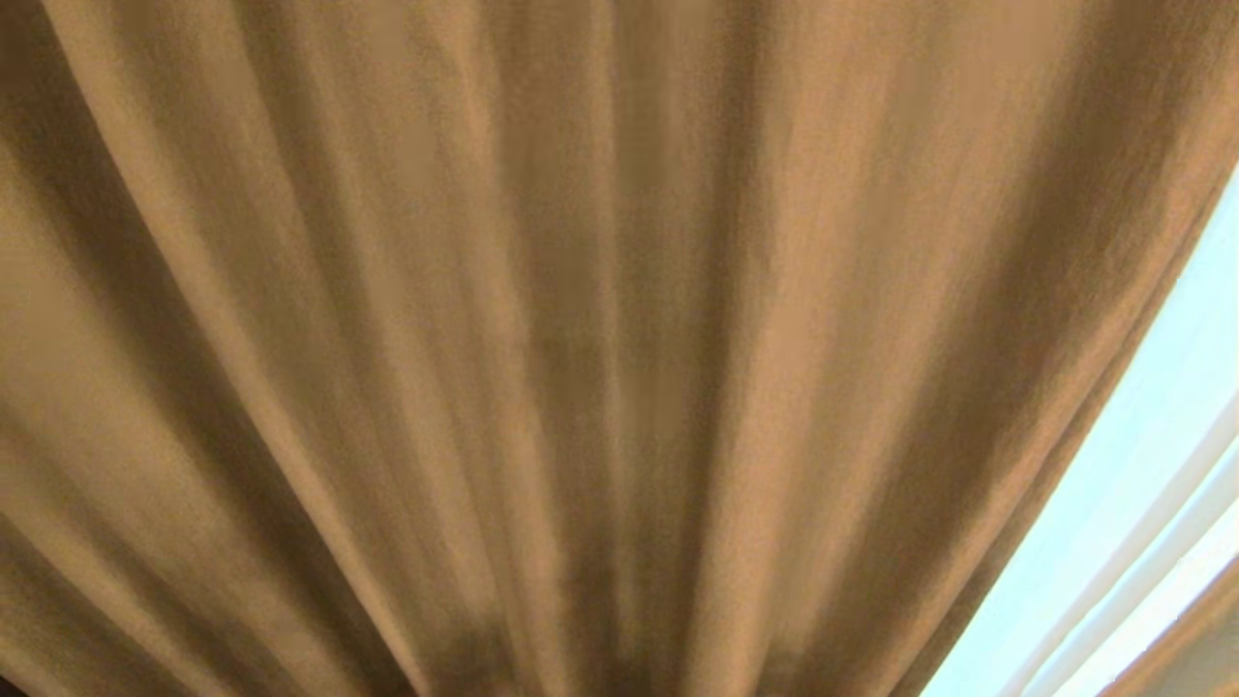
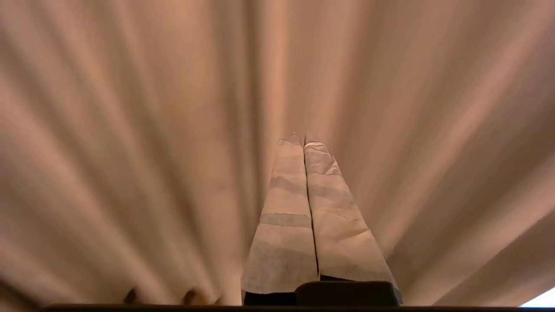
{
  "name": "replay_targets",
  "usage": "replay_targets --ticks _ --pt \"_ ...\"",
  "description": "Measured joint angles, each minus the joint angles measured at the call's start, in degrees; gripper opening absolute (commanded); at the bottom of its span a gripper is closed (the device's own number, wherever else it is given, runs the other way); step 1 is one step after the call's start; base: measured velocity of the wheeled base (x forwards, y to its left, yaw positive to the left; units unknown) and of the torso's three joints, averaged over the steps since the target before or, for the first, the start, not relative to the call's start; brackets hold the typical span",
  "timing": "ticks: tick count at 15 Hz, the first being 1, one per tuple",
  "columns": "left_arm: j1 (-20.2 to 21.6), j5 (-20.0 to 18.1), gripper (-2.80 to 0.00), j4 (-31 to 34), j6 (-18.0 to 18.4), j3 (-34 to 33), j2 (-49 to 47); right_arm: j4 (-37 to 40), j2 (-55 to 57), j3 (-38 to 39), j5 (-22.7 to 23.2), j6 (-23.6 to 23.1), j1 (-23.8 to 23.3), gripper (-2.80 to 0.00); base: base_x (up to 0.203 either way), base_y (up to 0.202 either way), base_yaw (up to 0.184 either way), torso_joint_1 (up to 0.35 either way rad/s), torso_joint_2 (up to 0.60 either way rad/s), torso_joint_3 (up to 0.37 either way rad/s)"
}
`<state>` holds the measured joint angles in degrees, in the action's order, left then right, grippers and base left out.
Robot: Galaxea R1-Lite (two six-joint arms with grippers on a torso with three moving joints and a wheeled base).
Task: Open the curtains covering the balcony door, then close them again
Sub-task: Close the outer curtains on both sides
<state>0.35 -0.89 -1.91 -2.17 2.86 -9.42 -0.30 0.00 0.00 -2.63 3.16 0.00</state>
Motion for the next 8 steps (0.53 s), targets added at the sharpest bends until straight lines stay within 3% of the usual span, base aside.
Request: replay_targets --ticks 8 --pt "-0.26 0.47 -2.80 1.66 0.57 -2.86 7.52 -0.02 0.00 0.00 0.00 -0.02 0.00 -2.80 0.000 0.000 0.000 0.000 0.00 0.000"
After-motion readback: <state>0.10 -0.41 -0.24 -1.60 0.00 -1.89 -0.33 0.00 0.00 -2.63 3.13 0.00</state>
